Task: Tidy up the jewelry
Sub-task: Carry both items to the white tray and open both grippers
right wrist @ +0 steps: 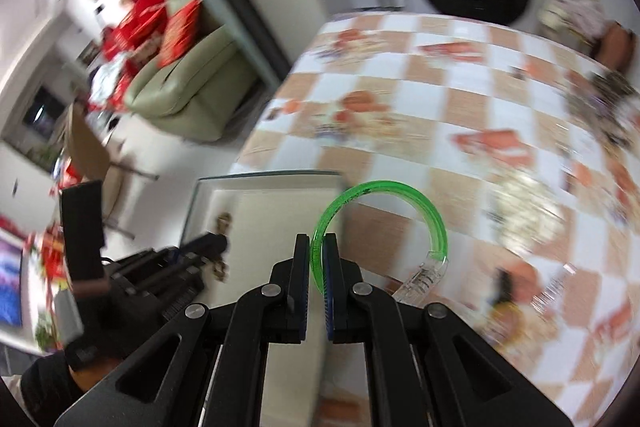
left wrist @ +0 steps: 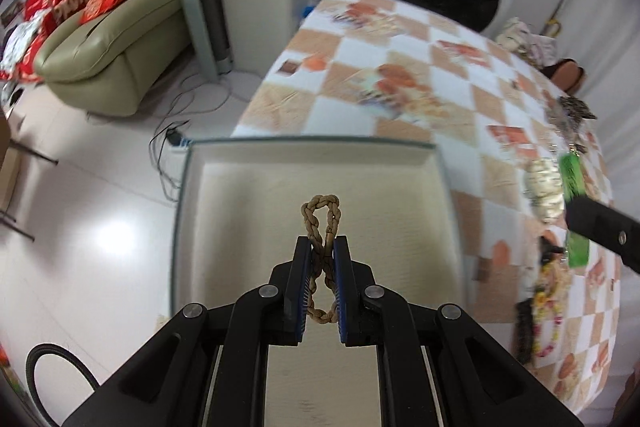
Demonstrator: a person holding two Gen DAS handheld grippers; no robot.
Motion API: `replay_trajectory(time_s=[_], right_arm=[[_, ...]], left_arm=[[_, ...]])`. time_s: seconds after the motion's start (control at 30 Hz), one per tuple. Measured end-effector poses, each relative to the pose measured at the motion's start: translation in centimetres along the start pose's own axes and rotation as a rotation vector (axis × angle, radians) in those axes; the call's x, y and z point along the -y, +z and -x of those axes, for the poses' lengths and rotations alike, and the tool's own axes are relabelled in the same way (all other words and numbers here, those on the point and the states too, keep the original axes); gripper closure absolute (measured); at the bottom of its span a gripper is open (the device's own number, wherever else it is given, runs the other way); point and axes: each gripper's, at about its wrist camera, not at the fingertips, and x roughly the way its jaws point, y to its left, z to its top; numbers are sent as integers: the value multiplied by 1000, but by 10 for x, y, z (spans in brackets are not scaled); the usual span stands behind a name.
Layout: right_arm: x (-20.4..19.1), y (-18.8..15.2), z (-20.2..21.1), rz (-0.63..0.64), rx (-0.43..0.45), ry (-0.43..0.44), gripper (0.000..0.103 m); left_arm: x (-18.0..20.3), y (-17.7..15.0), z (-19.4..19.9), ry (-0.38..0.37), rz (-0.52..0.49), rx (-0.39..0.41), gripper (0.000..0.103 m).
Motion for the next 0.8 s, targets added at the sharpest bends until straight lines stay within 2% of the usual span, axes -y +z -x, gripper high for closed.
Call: replay_trajectory(time_s=[0.23, 0.47, 0.63, 0.7, 0.73, 0.77, 0.8], right_arm=[[-30, 9, -69, 80, -89, 17, 97], [-22, 21, -116, 30, -158, 59, 96], [-22, 22, -138, 16, -204, 66, 96], [-19, 21, -143, -4, -215, 67, 96], [-18, 20, -145, -11, -222, 67, 96], [-17, 20, -148, -16, -229, 68, 95], [-16, 19, -150, -18, -236, 68, 95]], left_arm=[[-21, -3, -32, 35, 2, -36, 87], [-30, -5, -46, 60, 10, -50, 87], [-25, -5, -46, 90, -34, -46, 85], [-27, -5, -44, 107, -30, -48, 60], [-28, -5, -43, 111, -20, -45, 26], [-30, -5, -40, 118, -10, -31, 17], [-30, -5, -36, 117, -7, -7, 17]])
